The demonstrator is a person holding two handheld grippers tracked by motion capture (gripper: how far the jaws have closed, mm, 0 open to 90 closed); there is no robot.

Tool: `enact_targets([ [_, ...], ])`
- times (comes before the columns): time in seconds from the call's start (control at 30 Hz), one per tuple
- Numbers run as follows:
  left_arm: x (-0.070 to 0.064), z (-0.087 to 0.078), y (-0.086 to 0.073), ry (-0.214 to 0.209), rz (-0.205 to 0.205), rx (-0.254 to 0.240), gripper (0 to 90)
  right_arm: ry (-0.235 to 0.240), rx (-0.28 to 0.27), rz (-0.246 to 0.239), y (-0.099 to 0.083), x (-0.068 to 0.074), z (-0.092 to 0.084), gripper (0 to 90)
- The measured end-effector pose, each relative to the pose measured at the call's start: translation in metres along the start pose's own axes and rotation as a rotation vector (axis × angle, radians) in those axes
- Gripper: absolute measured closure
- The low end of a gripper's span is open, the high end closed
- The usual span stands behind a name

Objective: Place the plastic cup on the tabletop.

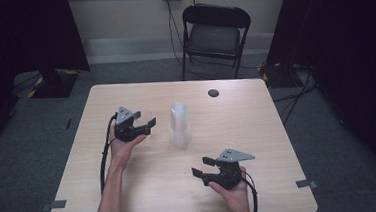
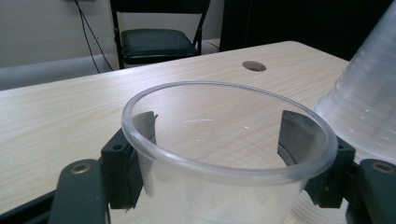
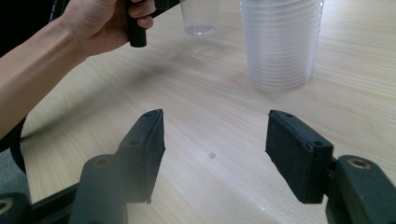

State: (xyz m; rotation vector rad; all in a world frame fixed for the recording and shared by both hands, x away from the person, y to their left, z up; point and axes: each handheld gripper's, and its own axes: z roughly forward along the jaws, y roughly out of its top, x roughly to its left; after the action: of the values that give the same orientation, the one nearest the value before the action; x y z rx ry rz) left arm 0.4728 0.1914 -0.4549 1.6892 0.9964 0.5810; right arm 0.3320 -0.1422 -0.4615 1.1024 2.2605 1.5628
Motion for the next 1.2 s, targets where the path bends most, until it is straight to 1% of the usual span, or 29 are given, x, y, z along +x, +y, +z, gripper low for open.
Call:
enact_targets([
  [0.13,0.002,0.003,-0.003,0.003,-0.006,0.021,27.8,0.000,-0.004,-0.001,0.000,0.000,-0.001,37.2],
  [0.27,0.003,0.004,-0.004,0.010,-0.007,0.037,27.8,-0.002,-0.004,0.009,0.000,-0.001,-0.002,37.4],
  [0.3,0.003,0.003,-0.004,0.016,-0.002,0.033,27.7,-0.003,-0.005,0.010,-0.001,-0.001,-0.002,37.4],
  [0.37,0.004,0.003,-0.004,0.013,0.002,0.033,27.5,0.001,-0.009,0.011,-0.001,-0.002,-0.002,37.4],
  [0.43,0.005,0.004,-0.005,0.017,0.000,0.035,27.4,0.000,-0.007,0.011,-0.001,-0.002,-0.001,37.4],
  [0.5,0.006,0.006,-0.007,0.008,-0.010,0.043,27.4,0.003,-0.007,0.012,-0.001,-0.001,0.000,37.4],
  [0.53,0.007,0.007,-0.009,0.011,-0.010,0.055,27.4,0.003,-0.007,0.012,-0.002,-0.001,0.000,37.4],
  [0.57,0.007,0.008,-0.010,0.012,-0.018,0.065,27.4,0.003,-0.004,0.011,-0.002,-0.001,0.000,37.4],
  [0.6,0.007,0.009,-0.010,0.003,-0.025,0.064,27.4,0.000,-0.005,0.010,-0.002,-0.001,0.000,37.4],
  [0.67,0.006,0.010,-0.011,0.007,-0.018,0.073,27.3,0.001,-0.004,0.011,-0.002,-0.002,0.000,37.4],
  [0.7,0.005,0.011,-0.012,-0.001,-0.025,0.070,27.2,-0.002,-0.006,0.012,-0.002,-0.002,0.000,37.4],
  [0.77,0.003,0.013,-0.013,0.008,-0.012,0.093,26.4,-0.002,-0.016,0.021,-0.002,-0.003,-0.001,37.3],
  [0.83,0.001,0.014,-0.013,0.002,-0.006,0.098,26.3,-0.008,-0.015,0.022,-0.002,-0.004,-0.001,37.4],
  [0.9,-0.001,0.015,-0.013,-0.005,-0.004,0.100,25.8,-0.002,-0.018,0.028,-0.002,-0.004,-0.002,37.5],
  [0.97,-0.003,0.015,-0.013,0.007,0.002,0.118,24.9,-0.003,-0.015,0.027,-0.003,-0.004,-0.002,37.5],
  [1.07,-0.009,0.015,-0.011,0.020,0.031,0.122,22.7,0.007,-0.031,0.024,-0.004,-0.004,-0.002,37.4],
  [1.1,-0.008,0.015,-0.011,0.017,0.027,0.124,22.2,0.004,-0.031,0.022,-0.004,-0.003,-0.003,37.5],
  [1.13,-0.008,0.015,-0.012,0.007,0.014,0.116,22.0,0.004,-0.031,0.022,-0.004,-0.003,-0.003,37.4],
  [1.2,-0.007,0.016,-0.012,0.015,0.020,0.131,20.2,0.004,-0.034,0.023,-0.004,-0.003,-0.003,37.4],
])
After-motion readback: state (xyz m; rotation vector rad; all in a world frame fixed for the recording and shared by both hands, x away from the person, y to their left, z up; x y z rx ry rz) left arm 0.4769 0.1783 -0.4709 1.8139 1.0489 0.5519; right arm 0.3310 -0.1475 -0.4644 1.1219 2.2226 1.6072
